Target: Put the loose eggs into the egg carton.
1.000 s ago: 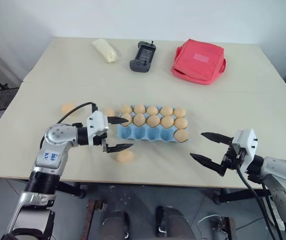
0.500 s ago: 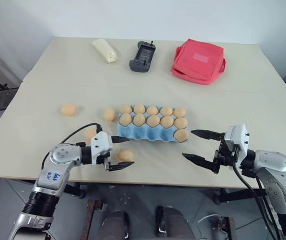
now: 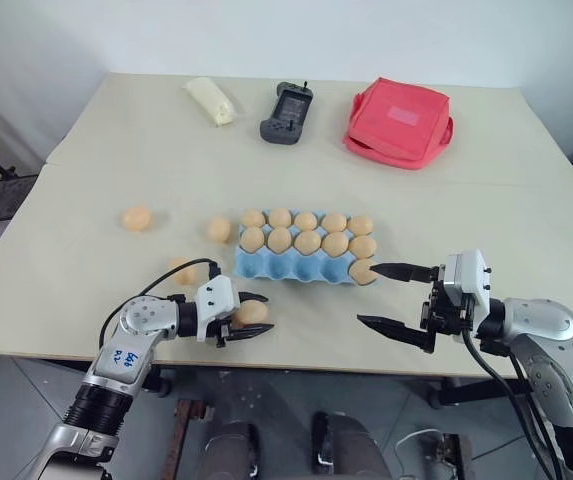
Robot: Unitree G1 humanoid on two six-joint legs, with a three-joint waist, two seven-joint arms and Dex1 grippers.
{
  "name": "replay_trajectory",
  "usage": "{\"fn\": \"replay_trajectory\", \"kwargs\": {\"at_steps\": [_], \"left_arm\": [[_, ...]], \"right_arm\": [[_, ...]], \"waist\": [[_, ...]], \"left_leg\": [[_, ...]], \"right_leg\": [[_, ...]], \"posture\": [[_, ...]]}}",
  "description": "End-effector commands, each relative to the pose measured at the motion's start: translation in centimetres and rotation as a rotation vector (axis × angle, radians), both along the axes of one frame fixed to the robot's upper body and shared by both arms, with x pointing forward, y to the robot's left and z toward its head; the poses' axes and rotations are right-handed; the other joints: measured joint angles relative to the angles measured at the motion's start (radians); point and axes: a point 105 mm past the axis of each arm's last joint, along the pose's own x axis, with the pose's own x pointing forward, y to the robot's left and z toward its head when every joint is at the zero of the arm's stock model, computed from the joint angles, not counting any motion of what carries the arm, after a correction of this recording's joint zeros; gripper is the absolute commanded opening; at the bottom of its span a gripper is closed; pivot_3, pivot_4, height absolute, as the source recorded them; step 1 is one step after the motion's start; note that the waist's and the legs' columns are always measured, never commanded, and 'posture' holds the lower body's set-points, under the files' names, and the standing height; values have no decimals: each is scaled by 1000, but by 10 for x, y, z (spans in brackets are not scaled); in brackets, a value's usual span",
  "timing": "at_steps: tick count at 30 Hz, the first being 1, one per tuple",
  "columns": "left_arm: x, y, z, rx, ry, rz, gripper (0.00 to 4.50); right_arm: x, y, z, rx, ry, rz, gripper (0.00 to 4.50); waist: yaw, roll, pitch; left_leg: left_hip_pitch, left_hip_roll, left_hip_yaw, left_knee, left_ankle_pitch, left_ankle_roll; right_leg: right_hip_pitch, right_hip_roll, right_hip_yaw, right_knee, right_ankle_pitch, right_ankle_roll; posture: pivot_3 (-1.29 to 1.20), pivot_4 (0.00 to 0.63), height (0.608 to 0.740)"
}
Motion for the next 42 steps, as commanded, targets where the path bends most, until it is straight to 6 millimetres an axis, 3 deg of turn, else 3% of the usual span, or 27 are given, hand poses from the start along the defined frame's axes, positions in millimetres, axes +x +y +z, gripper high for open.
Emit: {"fn": "replay_trajectory", "kwargs": {"at_steps": [1, 7, 10, 13, 17, 23, 28, 31, 35, 42], "left_arm": [[3, -8, 25, -66, -55, -24, 2040], [24, -50, 66, -198, -95, -41, 2040], [35, -72, 74, -208, -100, -41, 2040], [47, -96, 72, -187, -106, -63, 2040], [52, -114, 66, -156, -101, -122, 2040], [58, -126, 61, -138, -96, -167, 2040], [62, -131, 64, -164, -116, -166, 3355], [58, -124, 67, -164, -127, -185, 4287], [48, -90, 73, -137, -174, -196, 4287], [32, -2, 86, -154, -251, -24, 4287]], "right_arm": [[-2, 2, 6, 5, -34, 10, 4500], [4, -13, 5, -8, -36, -63, 4500], [5, -22, 4, -17, -38, -102, 4500], [5, -29, 6, -20, -48, -144, 4500], [2, -34, 9, -19, -61, -178, 4500], [-5, -40, 10, -18, -71, -230, 4500], [-7, -33, 8, 3, -68, -232, 4500], [-6, -27, 8, 12, -67, -217, 4500], [-1, -20, 9, 21, -69, -178, 4500], [7, -3, 16, 25, -76, -64, 4500]], "waist": [[0, 0, 0], [13, 0, 0], [20, 0, 0], [26, 0, 0], [23, 0, 0], [26, 0, 0], [25, 0, 0], [24, 0, 0], [7, 0, 0], [-3, 0, 0]], "left_leg": [[0, 0, 0, 0, 0, 0], [-1, -1, 0, 1, 0, 1], [-1, -1, 1, 1, 0, 1], [-1, -1, 2, 3, 0, 0], [-1, -1, 3, 4, 0, 1], [-1, -1, 2, 4, 0, 1], [-2, -1, 2, 4, 0, 2], [-2, 0, 2, 4, 0, 2], [-1, 0, 2, 4, 0, 1], [-1, 1, 1, 4, 0, 1]], "right_leg": [[0, 0, 0, 0, 0, 0], [0, 0, -1, 0, 0, 1], [1, 0, -1, 0, 1, 1], [1, 2, -1, 0, 1, 2], [0, 3, -1, 0, 1, 3], [0, 3, 0, 0, 1, 3], [0, 3, 0, 0, 2, 3], [0, 3, 0, 0, 2, 3], [0, 4, 0, 1, 2, 3], [0, 3, 1, 1, 2, 2]], "posture": [[0, 150, 740], [0, 150, 740], [0, 150, 740], [0, 150, 740], [0, 150, 740], [0, 150, 740], [0, 150, 740], [0, 150, 740], [0, 150, 740], [0, 150, 740]]}}
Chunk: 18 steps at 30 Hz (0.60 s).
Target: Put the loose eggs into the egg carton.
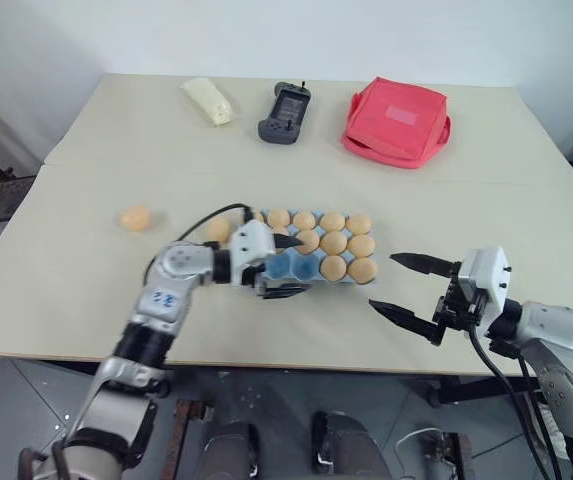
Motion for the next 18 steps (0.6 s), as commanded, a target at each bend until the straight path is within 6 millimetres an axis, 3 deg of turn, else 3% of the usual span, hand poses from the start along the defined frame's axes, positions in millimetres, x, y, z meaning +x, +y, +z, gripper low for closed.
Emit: {"fn": "replay_trajectory", "kwargs": {"at_steps": [1, 6, 9, 14, 15, 18], "left_arm": [[-12, 32, 23, -58, -100, 54, 4287], [-38, 77, 27, -85, -151, 180, 4287], [-53, 103, 22, -103, -93, 259, 4402], [-73, 182, -12, -104, 21, 590, 4402], [-76, 192, -16, -104, 27, 633, 4402], [-79, 195, -23, -113, 52, 640, 4402]], "right_arm": [[0, 8, 7, 11, -16, 68, 4500], [3, 16, 10, 12, -16, 134, 4500], [4, 19, 9, 15, -11, 154, 4500], [6, 23, 8, 15, -5, 185, 4500], [6, 24, 8, 13, -4, 191, 4500], [7, 24, 9, 9, -5, 198, 4500]], "waist": [[1, 0, 0], [1, 0, 0], [2, 0, 0], [-5, 0, 0], [-5, 0, 0], [3, 0, 0]], "left_leg": [[0, 0, 0, 0, 0, 0], [0, 0, -1, -1, -1, 0], [0, 0, -1, -3, -1, 0], [0, -1, -1, -8, -1, -1], [0, -1, -1, -10, -1, -1], [0, -1, -1, -11, -1, -1]], "right_leg": [[0, 0, 0, 0, 0, 0], [0, -3, 0, -2, 0, 0], [0, -3, 0, -5, 0, 0], [-1, -3, -1, -7, -1, -1], [-2, -3, -1, -7, -1, -2], [-3, -3, -2, -7, -1, -3]], "posture": [[0, 150, 740], [0, 150, 740], [0, 150, 740], [0, 150, 740], [0, 150, 740], [0, 150, 740]]}}
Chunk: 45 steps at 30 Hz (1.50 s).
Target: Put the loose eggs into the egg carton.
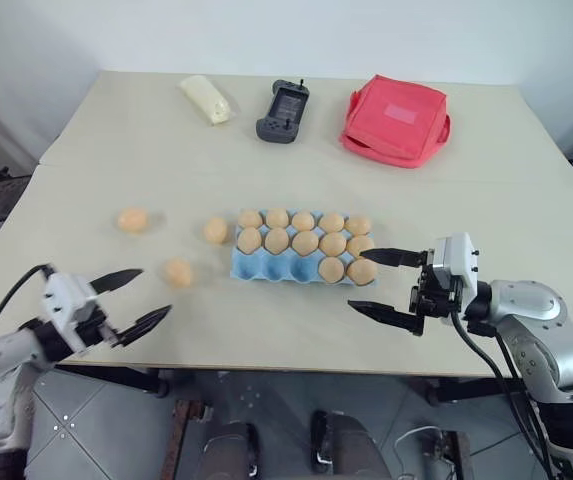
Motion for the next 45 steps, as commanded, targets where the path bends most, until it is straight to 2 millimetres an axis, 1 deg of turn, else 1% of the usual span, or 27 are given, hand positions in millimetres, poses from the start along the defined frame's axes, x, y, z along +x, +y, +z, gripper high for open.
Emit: {"fn": "replay_trajectory", "kwargs": {"at_steps": [1, 2, 5, 10, 13, 15, 17, 19, 21, 24, 28, 29, 33, 35, 38, 41, 45], "left_arm": [[0, 2, 7, 4, -48, 6, 4402], [3, -1, 6, 2, -47, -3, 4402], [9, -7, 4, -5, -44, -20, 4402], [38, -26, 9, -73, -51, -58, 4402], [52, -34, 10, -86, -52, -74, 4402], [60, -42, 4, -96, -20, -103, 4402], [69, -49, -7, -96, 23, -114, 4402], [79, -52, -16, -65, 34, -107, 4402], [87, -53, -19, -57, 38, -100, 4402], [90, -57, -17, -40, 18, -118, 3879], [85, -61, -7, -49, -20, -166, 2682], [82, -65, -2, -55, -36, -191, 2535], [75, -92, 19, -51, -85, -327, 2512], [74, -116, 33, -50, -102, -419, 2512], [75, -150, 47, -50, -102, -527, 2512], [83, -183, 51, -12, -92, -605, 2512], [93, -209, 48, 2, -82, -664, 2512]], "right_arm": [[-1, 3, 10, 11, -44, 28, 4500], [0, 3, 11, 10, -45, 28, 4500], [0, 3, 11, 8, -49, 30, 4500], [-1, 2, 8, 3, -45, 27, 4500], [-1, 3, 7, 7, -45, 26, 4500], [-1, 5, 7, 11, -45, 25, 4500], [-1, 6, 6, 14, -44, 26, 4500], [-1, 9, 6, 21, -46, 30, 4500], [-2, 11, 7, 25, -48, 33, 4500], [-2, 12, 7, 28, -49, 33, 4500], [-3, 10, 6, 28, -48, 16, 4500], [-3, 9, 5, 28, -47, 11, 4500], [-4, 7, 3, 30, -40, -6, 4500], [-5, 5, 2, 30, -36, -21, 4500], [-4, -1, 0, 20, -30, -47, 4500], [-4, -9, -1, 9, -29, -85, 4500], [-5, -20, -1, 1, -35, -140, 4500]], "waist": [[10, 0, 0], [10, 0, 0], [8, 0, 0], [7, 0, 0], [4, 0, 0], [3, 0, 0], [4, 0, 0], [6, 0, 0], [6, 0, 0], [7, 0, 0], [5, 0, 0], [5, 0, 0], [6, 0, 0], [11, 0, 0], [17, 0, 0], [19, 0, 0], [19, 0, 0]], "left_leg": [[0, 0, 0, 0, -1, -1], [0, -1, 0, 0, -2, -4], [0, -1, 0, 0, -2, -4], [0, -1, 0, -1, -2, -5], [0, -1, 0, -1, 1, -1], [0, -1, 3, -1, 1, -1], [0, -1, 4, 0, 1, -1], [0, -1, 5, 1, 1, 0], [0, -1, 5, 2, 1, 0], [0, -1, 5, 3, 1, 0], [0, -1, 5, 3, 1, 0], [0, -1, 5, 3, 1, 0], [0, -1, 5, 2, 2, -2], [0, -1, 5, 3, 2, -2], [0, -1, 4, 5, 2, -1], [0, -2, 5, 7, 2, 0], [0, -2, 6, 8, 2, 0]], "right_leg": [[0, 0, 0, 0, 0, 0], [0, -1, -1, 0, 0, 0], [1, -3, -1, -1, 0, 0], [0, -3, -3, 0, 0, 0], [0, -2, -5, 1, 0, 0], [0, -2, -6, 1, 0, 1], [0, -2, -7, 1, 1, 1], [0, -2, -7, 2, 1, 1], [0, -2, -8, 2, 1, 1], [0, -2, -7, 4, 1, 1], [0, -3, -7, 4, 1, 1], [0, -3, -7, 4, 1, 1], [0, -3, -7, 4, 1, 1], [0, -3, -7, 3, 1, 2], [1, -3, -7, 3, 1, 2], [2, -3, -7, 4, 2, 3], [2, -1, -6, 4, 2, 4]], "posture": [[0, 150, 740], [0, 150, 740], [0, 150, 740], [0, 150, 740], [0, 150, 740], [0, 150, 740], [0, 150, 740], [0, 150, 740], [0, 150, 740], [0, 150, 740], [0, 150, 740], [0, 150, 740], [0, 150, 740], [0, 150, 740], [0, 150, 740], [0, 150, 740], [0, 150, 740]]}}
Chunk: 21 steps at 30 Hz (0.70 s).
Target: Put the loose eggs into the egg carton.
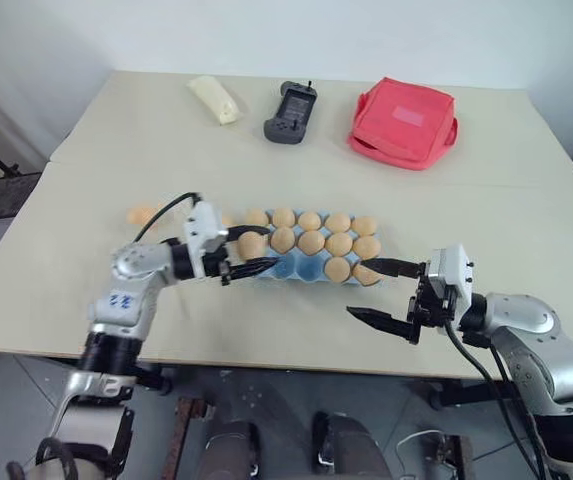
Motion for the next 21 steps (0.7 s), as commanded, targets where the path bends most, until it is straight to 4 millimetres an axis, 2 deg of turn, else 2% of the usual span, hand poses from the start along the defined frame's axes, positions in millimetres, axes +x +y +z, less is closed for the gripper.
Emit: {"fn": "replay_trajectory", "kwargs": {"at_steps": [1, 8, 9, 14, 16, 21], "left_arm": [[7, -15, -6, 34, -2, -34, 2512], [16, -43, -13, 74, 16, -117, 2512], [16, -47, -14, 77, 9, -141, 3223], [17, -53, -11, 75, -25, -159, 4479], [16, -43, -9, 67, -44, -144, 4479], [6, 7, 0, 35, -62, -84, 4479]], "right_arm": [[-3, -10, 14, -18, -72, -45, 4500], [-10, -14, 17, -7, -88, -103, 4500], [-11, -13, 17, -3, -88, -107, 4500], [-13, -10, 16, 7, -87, -111, 4500], [-13, -8, 17, 8, -87, -107, 4500], [-10, -6, 17, 12, -81, -81, 4500]], "waist": [[-3, 0, 0], [-4, 0, 0], [-4, 0, 0], [-3, -1, 0], [-4, -1, 0], [-21, 0, 0]], "left_leg": [[0, 0, 1, 0, 0, 0], [0, 1, 1, 2, 0, 0], [-1, 1, 1, 3, 0, 0], [-1, 1, 1, 4, -2, 3], [-1, 1, 1, 4, -2, 3], [0, 3, 1, 4, -2, 1]], "right_leg": [[0, 1, 1, 0, 0, 0], [-1, 3, 0, 0, 0, 0], [0, 3, 0, 0, 0, 0], [0, 2, 1, 1, 0, 1], [0, 2, 1, 1, 0, 1], [-1, 3, 2, 2, 0, 0]], "posture": [[0, 150, 740], [0, 150, 740], [0, 150, 740], [0, 150, 740], [0, 150, 740], [0, 150, 740]]}}
